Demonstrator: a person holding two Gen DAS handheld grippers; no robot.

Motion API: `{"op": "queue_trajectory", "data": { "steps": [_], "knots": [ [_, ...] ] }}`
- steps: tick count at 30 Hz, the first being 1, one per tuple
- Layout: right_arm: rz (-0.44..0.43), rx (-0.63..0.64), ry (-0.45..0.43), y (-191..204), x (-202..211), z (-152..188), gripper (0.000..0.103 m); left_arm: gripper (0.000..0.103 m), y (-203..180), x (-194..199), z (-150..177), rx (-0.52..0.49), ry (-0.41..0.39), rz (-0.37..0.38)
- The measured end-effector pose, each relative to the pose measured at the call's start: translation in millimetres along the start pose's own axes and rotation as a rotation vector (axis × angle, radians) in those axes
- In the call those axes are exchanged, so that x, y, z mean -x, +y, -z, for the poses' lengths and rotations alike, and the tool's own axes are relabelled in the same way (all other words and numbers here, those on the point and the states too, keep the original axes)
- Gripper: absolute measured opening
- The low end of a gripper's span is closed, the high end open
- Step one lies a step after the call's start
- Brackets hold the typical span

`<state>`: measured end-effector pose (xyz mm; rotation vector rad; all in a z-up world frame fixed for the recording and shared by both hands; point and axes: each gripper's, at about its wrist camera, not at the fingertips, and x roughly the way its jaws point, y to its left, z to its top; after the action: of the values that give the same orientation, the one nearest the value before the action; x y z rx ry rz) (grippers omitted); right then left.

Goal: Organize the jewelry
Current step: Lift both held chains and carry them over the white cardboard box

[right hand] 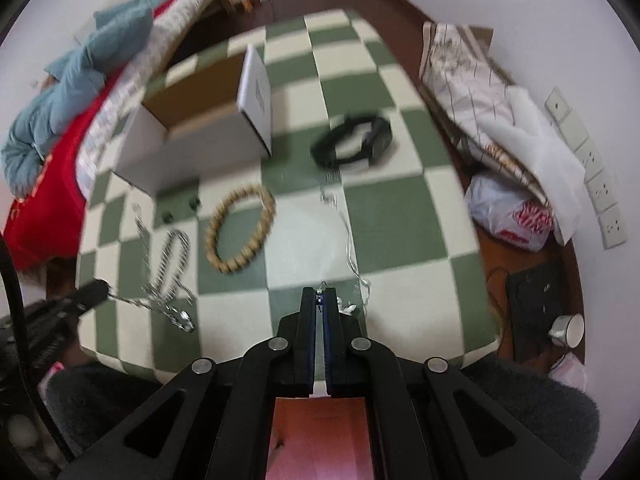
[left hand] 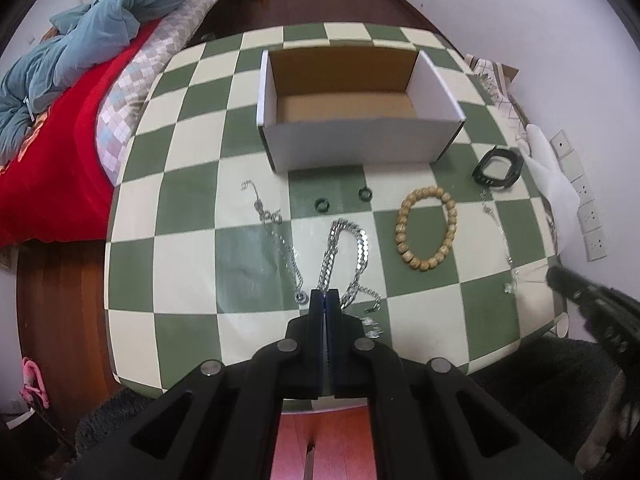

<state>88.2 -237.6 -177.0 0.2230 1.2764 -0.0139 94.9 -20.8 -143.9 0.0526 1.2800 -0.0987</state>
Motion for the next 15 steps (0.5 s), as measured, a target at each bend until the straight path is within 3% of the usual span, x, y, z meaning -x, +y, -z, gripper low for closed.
{"op": "queue_trajectory", "data": {
  "steps": [15],
  "knots": [
    [-0.1,0.011,-0.171,33,82,-36,0.003,0.0,-8,78,-44,0.004,-0.146,0.065]
  ]
}}
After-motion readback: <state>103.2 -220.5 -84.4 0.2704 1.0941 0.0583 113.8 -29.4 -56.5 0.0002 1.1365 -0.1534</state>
